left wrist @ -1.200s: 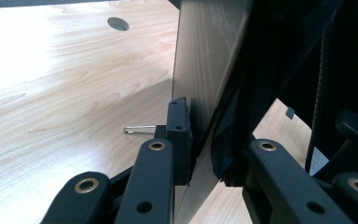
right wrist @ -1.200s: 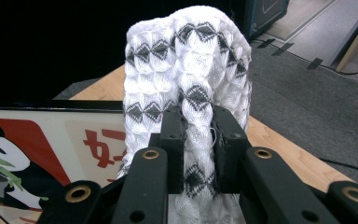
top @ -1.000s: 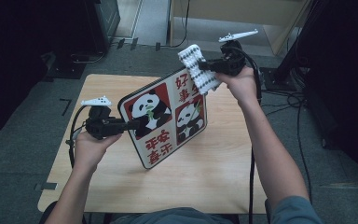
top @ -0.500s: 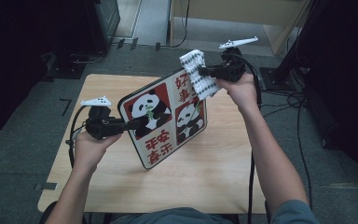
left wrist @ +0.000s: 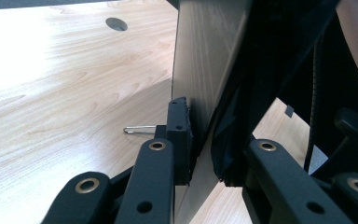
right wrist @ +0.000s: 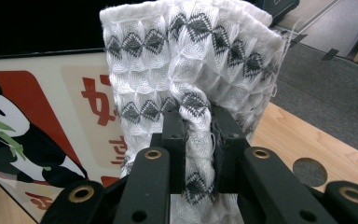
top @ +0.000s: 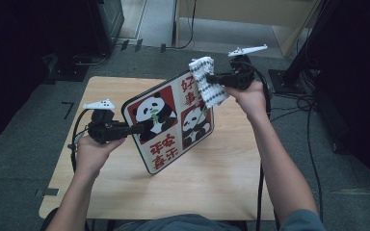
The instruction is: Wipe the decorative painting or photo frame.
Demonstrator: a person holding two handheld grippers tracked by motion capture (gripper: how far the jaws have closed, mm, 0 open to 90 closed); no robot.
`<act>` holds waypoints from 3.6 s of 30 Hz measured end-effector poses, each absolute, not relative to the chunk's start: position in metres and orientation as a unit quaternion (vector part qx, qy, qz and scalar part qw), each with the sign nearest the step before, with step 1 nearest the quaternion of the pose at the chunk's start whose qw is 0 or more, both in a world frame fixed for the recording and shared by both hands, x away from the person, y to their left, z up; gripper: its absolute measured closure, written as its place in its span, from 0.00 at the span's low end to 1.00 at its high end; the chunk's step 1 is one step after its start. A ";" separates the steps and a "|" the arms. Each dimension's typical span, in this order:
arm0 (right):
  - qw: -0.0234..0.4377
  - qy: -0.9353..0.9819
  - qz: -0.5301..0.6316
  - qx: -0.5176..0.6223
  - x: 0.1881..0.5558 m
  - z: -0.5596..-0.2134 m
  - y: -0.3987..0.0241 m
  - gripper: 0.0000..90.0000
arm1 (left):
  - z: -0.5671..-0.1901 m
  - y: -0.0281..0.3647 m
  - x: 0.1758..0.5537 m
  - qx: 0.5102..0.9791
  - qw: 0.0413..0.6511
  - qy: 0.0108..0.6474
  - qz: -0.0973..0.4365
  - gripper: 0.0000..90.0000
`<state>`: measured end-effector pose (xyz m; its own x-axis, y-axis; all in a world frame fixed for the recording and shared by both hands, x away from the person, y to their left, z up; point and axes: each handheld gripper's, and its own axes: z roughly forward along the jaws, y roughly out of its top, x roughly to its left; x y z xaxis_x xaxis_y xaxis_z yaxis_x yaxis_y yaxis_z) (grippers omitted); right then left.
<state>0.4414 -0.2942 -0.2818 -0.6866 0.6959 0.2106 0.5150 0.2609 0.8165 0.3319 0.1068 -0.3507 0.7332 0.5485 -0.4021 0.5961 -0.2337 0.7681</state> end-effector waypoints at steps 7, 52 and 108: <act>0.092 0.788 0.473 0.383 0.440 -0.288 -0.293 0.88 | -0.351 0.107 0.332 0.786 0.500 0.362 -0.023 0.87; 0.067 0.791 0.472 0.383 0.429 -0.338 -0.304 0.88 | -0.350 0.107 0.332 0.788 0.498 0.361 -0.028 0.87; 0.033 0.802 0.431 0.413 0.421 -0.391 -0.304 0.87 | -0.350 0.108 0.333 0.790 0.498 0.355 -0.032 0.86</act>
<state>0.4213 -0.3040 -0.3906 -0.6574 0.6899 0.3031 0.6337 0.2887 0.7177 0.3327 0.1080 -0.3503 0.7453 0.5304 -0.4039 0.5933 -0.2513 0.7647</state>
